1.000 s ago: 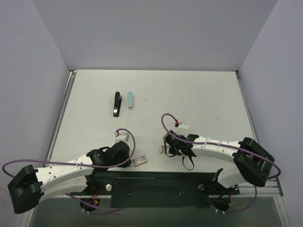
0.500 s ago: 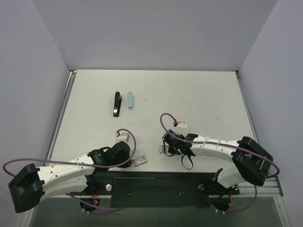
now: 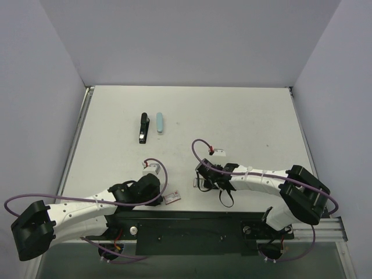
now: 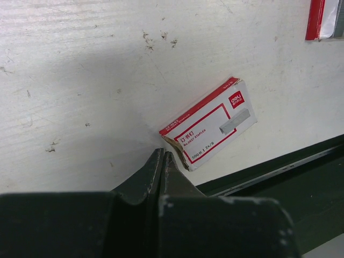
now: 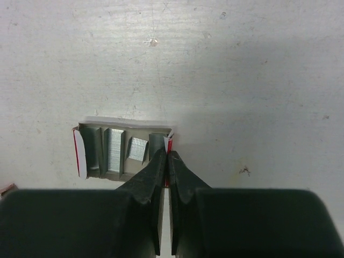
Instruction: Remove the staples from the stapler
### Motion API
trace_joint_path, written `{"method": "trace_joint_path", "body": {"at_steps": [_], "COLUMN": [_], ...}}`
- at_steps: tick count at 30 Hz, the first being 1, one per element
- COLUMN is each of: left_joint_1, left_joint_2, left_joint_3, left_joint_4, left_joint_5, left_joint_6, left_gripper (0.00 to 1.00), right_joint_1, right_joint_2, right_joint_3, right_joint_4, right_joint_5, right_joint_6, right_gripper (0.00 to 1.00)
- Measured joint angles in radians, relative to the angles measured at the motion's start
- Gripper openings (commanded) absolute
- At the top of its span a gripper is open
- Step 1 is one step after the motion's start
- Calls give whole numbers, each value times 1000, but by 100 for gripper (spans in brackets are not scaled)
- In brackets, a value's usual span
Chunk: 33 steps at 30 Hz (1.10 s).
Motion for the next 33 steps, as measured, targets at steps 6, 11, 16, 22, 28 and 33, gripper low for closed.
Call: {"method": "trace_joint_path", "body": {"at_steps": [6,11,16,22,28,33], "left_joint_1": [0,0,0,-3,-10,-10], "left_joint_2": [8,22,32,37,44,76], "left_joint_3": [-2,-2,-2,-2,-2,-2], "left_joint_4": [3,6,19,27,39,90], "left_joint_5": [0,0,0,0,0,0], "left_joint_6": [1,1,2,1,1,0], "left_gripper": [0,0,0,0,0,0], "right_joint_1": [21,47,76,116,146,161], "right_joint_2": [7,8,8,21,48,58], "right_joint_3": [7,9,9,20,44,46], "right_joint_4": [-6,-19,-23,-22,-9,23], "right_joint_5": [18,34,44,44,41,27], "right_joint_6": [-15,-35,-65,-95,-118,-129], "right_gripper": [0,0,0,0,0,0]}}
